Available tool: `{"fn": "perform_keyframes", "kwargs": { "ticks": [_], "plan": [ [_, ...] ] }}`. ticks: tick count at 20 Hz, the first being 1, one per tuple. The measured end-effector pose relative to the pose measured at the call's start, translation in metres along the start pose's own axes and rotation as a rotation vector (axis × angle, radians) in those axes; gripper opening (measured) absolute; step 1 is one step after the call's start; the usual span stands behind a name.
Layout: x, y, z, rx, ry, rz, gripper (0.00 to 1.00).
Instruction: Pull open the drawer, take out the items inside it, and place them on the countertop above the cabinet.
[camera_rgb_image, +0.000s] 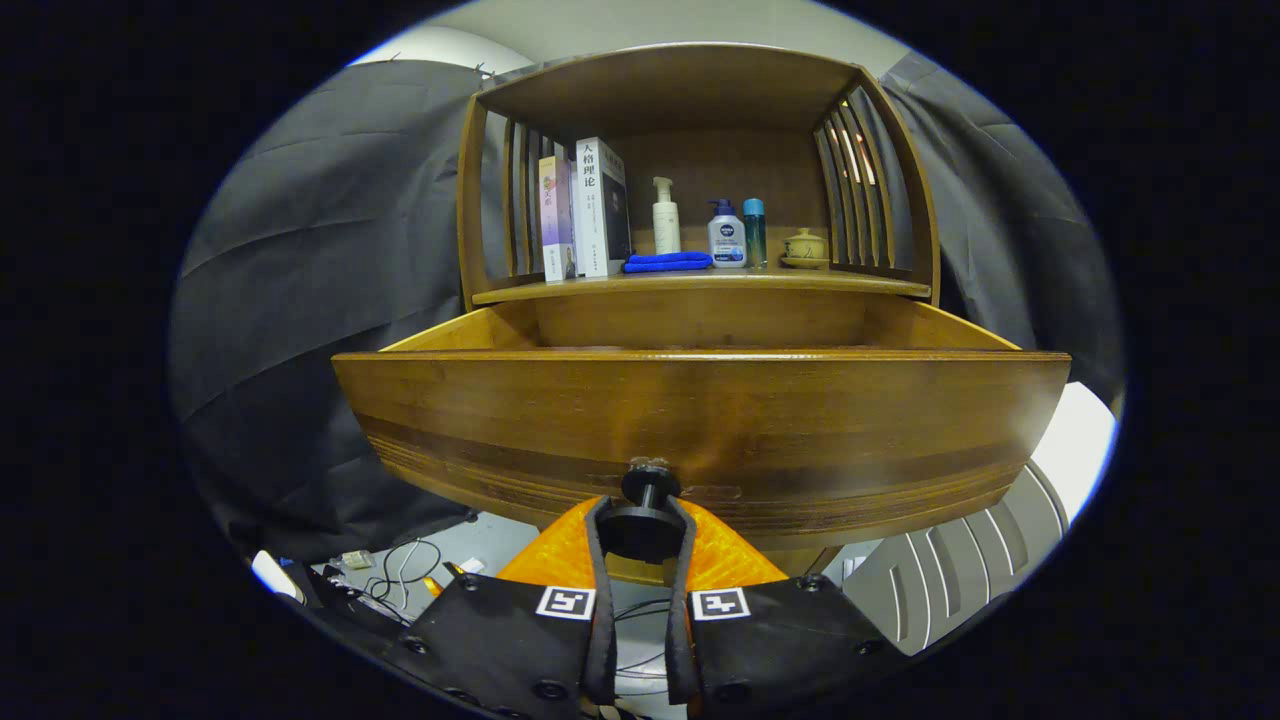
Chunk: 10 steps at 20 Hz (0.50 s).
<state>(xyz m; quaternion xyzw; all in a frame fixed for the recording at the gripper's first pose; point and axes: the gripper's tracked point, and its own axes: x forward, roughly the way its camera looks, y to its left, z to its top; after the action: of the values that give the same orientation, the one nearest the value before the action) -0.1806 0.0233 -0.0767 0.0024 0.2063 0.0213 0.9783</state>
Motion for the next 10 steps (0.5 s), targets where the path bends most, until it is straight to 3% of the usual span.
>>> {"fn": "perform_keyframes", "kwargs": {
  "ticks": [8,10],
  "plan": [
    [-0.0096,0.004,-0.0065,0.0,-0.002,0.013,0.22],
    [-0.0115,0.0061,-0.0069,0.017,0.002,0.029,0.32]
  ]
}}
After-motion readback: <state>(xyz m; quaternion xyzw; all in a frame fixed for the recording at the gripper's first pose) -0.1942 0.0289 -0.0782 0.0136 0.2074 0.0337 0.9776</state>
